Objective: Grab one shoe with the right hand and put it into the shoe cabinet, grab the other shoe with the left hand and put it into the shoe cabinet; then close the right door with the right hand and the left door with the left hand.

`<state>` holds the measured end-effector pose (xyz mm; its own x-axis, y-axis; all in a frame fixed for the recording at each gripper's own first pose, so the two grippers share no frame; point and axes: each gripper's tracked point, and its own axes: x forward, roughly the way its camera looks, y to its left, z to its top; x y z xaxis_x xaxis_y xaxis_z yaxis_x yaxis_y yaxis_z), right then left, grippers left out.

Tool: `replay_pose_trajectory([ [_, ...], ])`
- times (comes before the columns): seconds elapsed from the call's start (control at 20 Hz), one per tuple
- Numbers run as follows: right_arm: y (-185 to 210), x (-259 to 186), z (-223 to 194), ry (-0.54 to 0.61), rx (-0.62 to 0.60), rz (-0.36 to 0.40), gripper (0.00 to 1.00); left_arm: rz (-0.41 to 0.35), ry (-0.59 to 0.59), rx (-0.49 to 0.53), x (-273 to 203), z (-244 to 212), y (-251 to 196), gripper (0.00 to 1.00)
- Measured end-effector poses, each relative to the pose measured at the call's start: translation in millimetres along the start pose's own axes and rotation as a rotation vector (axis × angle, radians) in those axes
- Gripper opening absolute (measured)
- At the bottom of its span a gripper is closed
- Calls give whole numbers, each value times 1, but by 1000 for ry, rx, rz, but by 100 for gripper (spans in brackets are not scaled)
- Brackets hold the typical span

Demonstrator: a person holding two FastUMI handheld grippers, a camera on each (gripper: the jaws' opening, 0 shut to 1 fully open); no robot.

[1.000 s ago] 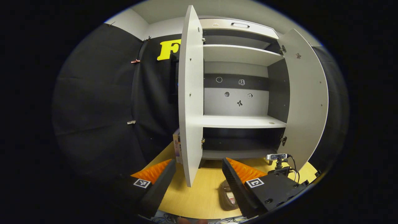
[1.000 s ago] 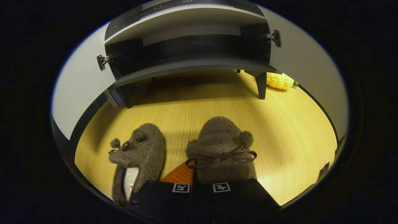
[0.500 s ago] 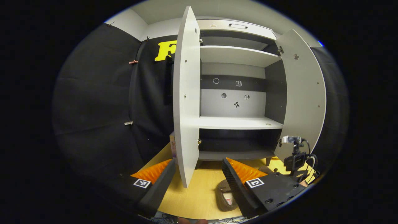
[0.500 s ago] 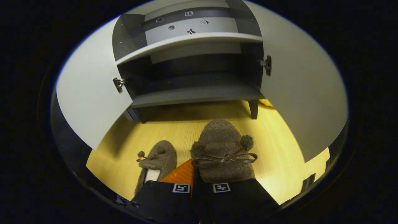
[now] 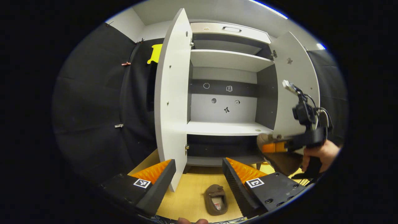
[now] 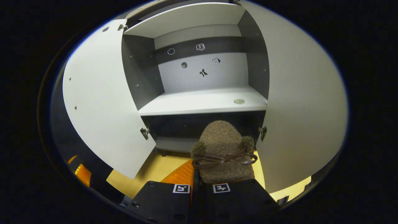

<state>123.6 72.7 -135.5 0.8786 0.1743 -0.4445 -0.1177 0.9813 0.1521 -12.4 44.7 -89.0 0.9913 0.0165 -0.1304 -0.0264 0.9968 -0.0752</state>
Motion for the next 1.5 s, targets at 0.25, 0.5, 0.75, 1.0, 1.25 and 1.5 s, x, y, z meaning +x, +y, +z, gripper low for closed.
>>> replay_pose_trajectory([
  [0.25,-2,33,101,-116,-39,-22,12,-31,-18,-2,2,5,-12,95],
  [0.5,-11,102,156,-148,-35,-44,12,-49,-26,-14,1,3,-17,95],
  [0.75,-19,169,182,-137,-18,-65,12,-43,-8,-24,4,-3,-15,95],
  [1.0,-35,232,184,-109,8,-104,12,-56,-19,-38,2,-2,-14,95],
  [1.25,-55,272,169,-44,47,-152,12,-53,-21,-15,2,-6,-12,95],
  [1.5,-59,284,158,-1,52,-174,13,-59,-10,-38,4,-8,-15,95],
])
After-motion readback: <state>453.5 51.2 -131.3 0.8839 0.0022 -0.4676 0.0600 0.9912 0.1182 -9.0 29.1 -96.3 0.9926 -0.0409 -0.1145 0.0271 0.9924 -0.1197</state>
